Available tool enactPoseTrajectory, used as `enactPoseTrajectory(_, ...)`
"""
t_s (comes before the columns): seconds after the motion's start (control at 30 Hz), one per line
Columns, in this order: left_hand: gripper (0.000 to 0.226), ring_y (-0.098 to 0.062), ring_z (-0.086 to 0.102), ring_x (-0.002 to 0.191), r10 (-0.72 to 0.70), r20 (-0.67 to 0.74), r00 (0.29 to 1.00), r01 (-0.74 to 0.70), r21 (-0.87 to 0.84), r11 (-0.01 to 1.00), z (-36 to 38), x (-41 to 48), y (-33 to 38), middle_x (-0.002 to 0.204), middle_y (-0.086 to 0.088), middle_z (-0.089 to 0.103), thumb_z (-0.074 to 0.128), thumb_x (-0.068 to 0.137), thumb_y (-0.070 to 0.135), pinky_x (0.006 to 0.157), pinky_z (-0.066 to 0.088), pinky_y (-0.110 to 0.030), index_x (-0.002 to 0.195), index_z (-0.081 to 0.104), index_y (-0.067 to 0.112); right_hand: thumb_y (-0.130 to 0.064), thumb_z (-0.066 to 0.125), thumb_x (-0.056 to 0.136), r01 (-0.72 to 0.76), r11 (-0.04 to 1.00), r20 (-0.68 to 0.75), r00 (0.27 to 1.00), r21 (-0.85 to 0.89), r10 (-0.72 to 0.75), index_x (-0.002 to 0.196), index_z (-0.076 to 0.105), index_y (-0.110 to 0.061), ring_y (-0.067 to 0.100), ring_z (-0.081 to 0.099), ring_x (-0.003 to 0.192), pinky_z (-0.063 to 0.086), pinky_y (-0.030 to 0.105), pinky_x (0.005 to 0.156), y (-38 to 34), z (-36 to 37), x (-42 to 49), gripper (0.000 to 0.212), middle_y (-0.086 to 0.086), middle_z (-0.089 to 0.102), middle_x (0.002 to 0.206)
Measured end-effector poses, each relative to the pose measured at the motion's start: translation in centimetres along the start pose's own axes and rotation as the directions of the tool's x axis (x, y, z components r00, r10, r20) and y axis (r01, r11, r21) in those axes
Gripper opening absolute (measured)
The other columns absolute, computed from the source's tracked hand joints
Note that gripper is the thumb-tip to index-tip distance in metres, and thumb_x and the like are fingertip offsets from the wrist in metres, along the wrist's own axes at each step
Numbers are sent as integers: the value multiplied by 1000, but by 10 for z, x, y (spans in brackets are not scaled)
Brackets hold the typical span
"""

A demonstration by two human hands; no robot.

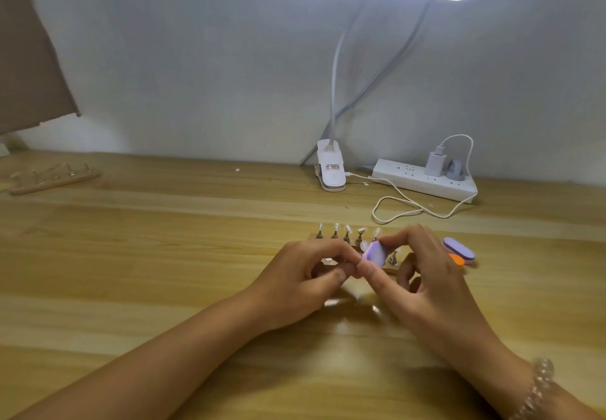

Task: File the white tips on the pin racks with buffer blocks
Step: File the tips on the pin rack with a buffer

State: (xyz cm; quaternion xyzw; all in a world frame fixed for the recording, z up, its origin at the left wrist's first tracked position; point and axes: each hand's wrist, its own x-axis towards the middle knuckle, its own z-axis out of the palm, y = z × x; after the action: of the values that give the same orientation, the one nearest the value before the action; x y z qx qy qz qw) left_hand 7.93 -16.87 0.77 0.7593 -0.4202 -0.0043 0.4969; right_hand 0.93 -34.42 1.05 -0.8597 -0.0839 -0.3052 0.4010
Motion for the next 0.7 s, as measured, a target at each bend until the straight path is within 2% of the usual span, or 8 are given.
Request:
enactPoseTrajectory(0.1, 24, 0, 43, 48, -18, -1, 1000, 18, 44, 999, 0, 0, -5, 71, 19, 57, 59, 89, 4, 52, 34, -15, 89, 66, 27, -31, 74, 81, 100, 994, 64, 993, -43, -98, 97, 54, -23, 19, 52, 55, 36, 14, 49, -5, 4, -6, 27, -15, 53, 95)
enactPoseTrajectory(0.17, 23, -1, 43, 47, -23, 1, 1000, 23, 44, 999, 1, 0, -6, 70, 20, 58, 57, 88, 3, 51, 35, -17, 91, 66, 24, -35, 73, 81, 107, 993, 83, 991, -41, -103, 99, 55, -24, 18, 52, 54, 36, 14, 49, -5, 4, -6, 28, -16, 53, 96)
enactPoseTrajectory(0.3, 21, 3, 47, 43, -11, -13, 1000, 11, -15, 1000, 1, -1, -4, 73, 24, 62, 57, 96, 3, 48, 35, -10, 91, 64, 23, -28, 76, 81, -64, 995, -15, 998, 70, 65, 98, 56, -25, 19, 54, 56, 39, 17, 53, 5, 1, 0, 27, -12, 58, 98)
enactPoseTrajectory(0.4, 19, 3, 50, 46, 6, -19, 1000, -7, -25, 1000, 1, 0, -2, 86, 10, 68, 55, 98, 1, 48, 36, -9, 93, 65, 17, -40, 72, 79, -146, 977, -83, 984, 158, 160, 101, 55, -25, 18, 56, 59, 39, 15, 54, 7, -3, 3, 31, -9, 62, 100)
enactPoseTrajectory(0.47, 15, 1, 49, 46, 16, -17, 1000, -16, 3, 1000, 1, -1, -3, 86, 8, 68, 54, 98, 4, 50, 35, -9, 95, 65, 14, -37, 73, 80, -101, 986, -53, 993, 130, 108, 100, 55, -25, 17, 55, 57, 39, 15, 52, 4, -1, 1, 29, -9, 61, 99)
enactPoseTrajectory(0.57, 14, -2, 45, 45, 7, -22, 1000, -5, 67, 998, 2, -2, -6, 76, 19, 59, 51, 92, 13, 50, 35, -16, 97, 64, 17, -27, 77, 82, 66, 998, 63, 996, 20, -67, 99, 54, -25, 17, 55, 55, 38, 12, 51, -2, 6, -6, 28, -13, 57, 98)
enactPoseTrajectory(0.7, 17, -1, 46, 45, 10, -18, 1000, -9, 88, 996, 3, -1, -7, 77, 21, 61, 54, 97, 7, 51, 33, -13, 96, 63, 22, -24, 79, 80, -26, 999, 22, 999, 44, 25, 96, 55, -24, 19, 54, 55, 39, 14, 51, 1, 2, -1, 29, -17, 56, 97)
